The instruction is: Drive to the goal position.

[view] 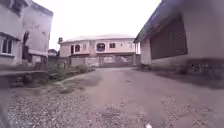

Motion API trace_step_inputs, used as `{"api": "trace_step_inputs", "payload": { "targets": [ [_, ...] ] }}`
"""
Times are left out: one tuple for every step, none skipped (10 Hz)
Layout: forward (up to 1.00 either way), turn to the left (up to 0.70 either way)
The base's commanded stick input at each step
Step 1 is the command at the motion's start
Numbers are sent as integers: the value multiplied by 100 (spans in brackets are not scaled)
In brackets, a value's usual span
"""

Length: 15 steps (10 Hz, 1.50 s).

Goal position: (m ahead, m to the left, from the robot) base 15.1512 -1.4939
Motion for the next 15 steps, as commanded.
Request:
{"api": "trace_step_inputs", "payload": {
  "targets": [
    [100,0],
    [100,0],
    [100,0],
    [100,0],
    [100,0],
    [100,0],
    [100,0],
    [100,0],
    [100,0],
    [100,0],
    [100,0],
    [100,0],
    [100,0],
    [100,0],
    [100,0]
  ]
}}
